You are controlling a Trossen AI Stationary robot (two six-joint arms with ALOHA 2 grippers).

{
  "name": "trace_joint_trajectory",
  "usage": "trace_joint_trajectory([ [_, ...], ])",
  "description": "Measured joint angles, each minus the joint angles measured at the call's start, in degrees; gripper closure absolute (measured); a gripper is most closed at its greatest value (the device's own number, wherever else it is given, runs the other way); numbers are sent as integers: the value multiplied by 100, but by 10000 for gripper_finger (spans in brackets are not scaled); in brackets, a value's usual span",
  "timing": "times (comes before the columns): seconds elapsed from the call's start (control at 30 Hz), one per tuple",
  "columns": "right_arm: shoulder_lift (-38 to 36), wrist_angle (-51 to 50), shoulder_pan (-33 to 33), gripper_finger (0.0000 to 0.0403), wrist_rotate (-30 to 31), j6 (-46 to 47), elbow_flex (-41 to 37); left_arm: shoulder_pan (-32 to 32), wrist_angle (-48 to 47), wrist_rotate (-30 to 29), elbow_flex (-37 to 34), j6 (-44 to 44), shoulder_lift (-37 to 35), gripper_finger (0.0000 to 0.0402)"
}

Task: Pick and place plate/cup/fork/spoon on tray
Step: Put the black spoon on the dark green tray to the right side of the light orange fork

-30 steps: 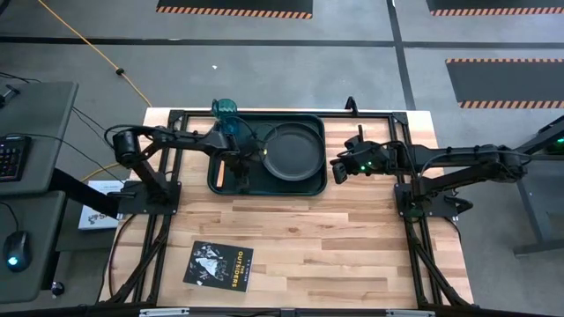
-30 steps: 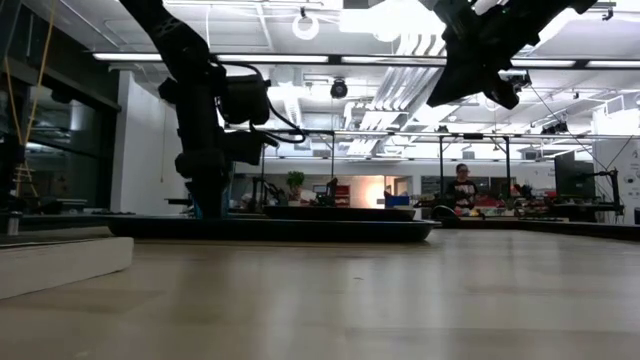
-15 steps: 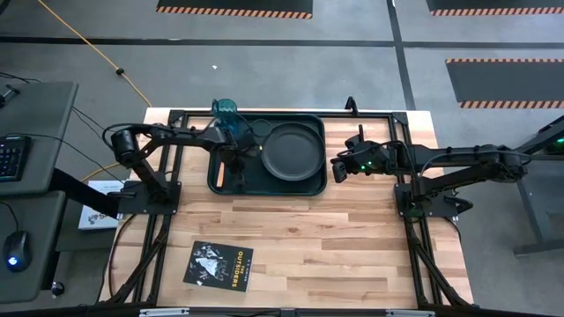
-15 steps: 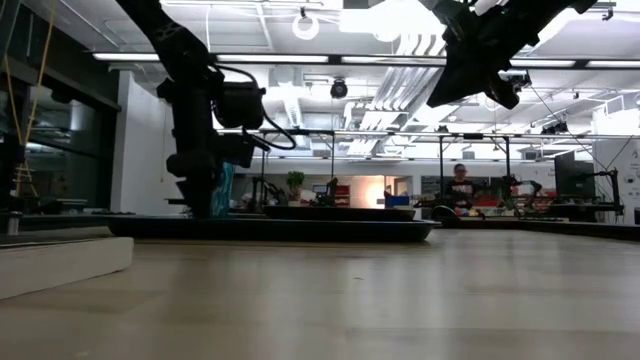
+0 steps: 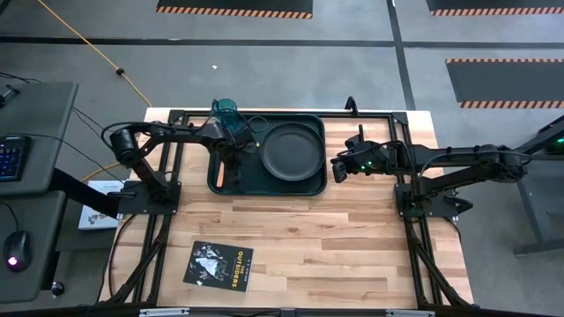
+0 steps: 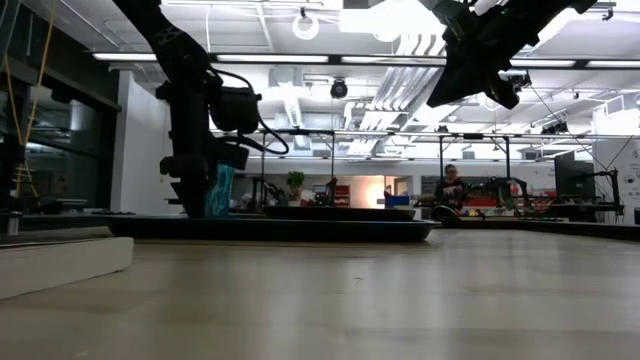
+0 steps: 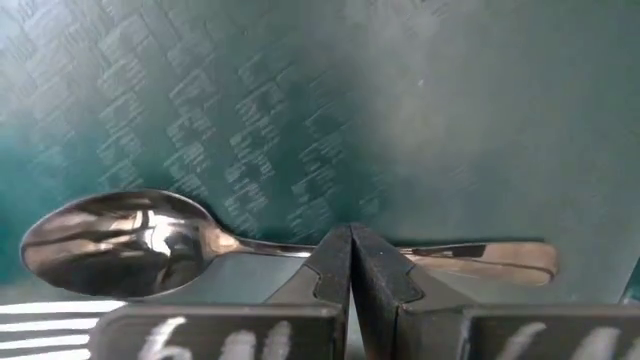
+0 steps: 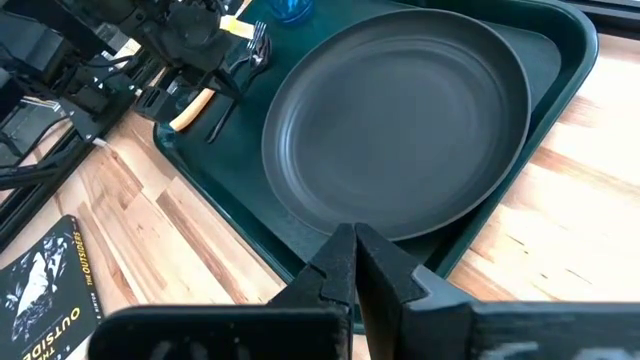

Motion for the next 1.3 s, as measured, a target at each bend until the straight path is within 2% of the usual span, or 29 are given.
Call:
trace_joint_trajectory([
  [0.33, 0, -2, 0, 403, 38, -6, 0, 0, -209, -21, -17, -75, -349, 401],
  [0.63, 2, 2, 0, 403, 92, -11, 0, -102, -240, 229, -15, -780, -874, 401],
  [0.77, 2, 7, 0, 403, 92, -13, 0, -314, -488, 453, -15, -1141, -842, 401],
  [1.07, 2, 7, 0, 403, 181, -13, 0, -1006, -198, 450, -439, -2025, -627, 401],
  [1.3, 2, 7, 0, 403, 181, -15, 0, -1191, -35, 373, -725, -2436, -645, 401],
])
